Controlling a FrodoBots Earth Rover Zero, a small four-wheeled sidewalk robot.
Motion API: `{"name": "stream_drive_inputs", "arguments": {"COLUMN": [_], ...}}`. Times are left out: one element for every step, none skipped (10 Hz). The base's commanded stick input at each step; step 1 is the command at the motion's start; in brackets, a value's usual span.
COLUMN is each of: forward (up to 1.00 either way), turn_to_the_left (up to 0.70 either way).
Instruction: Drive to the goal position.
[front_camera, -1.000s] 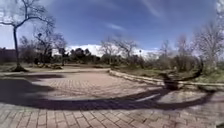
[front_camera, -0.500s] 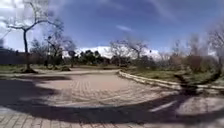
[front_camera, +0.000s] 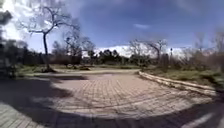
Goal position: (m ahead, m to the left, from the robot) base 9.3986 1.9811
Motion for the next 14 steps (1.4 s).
{"name": "stream_drive_inputs", "arguments": {"forward": [1.0,1.0,1.0,1.0,1.0,1.0,1.0,1.0,1.0,1.0,1.0,1.0,1.0,1.0], "turn_to_the_left": [0.4,0.4,0.4,0.4,0.4,0.4,0.12,0.0,0.0,0.0,-0.08,-0.19,-0.31,-0.4]}}
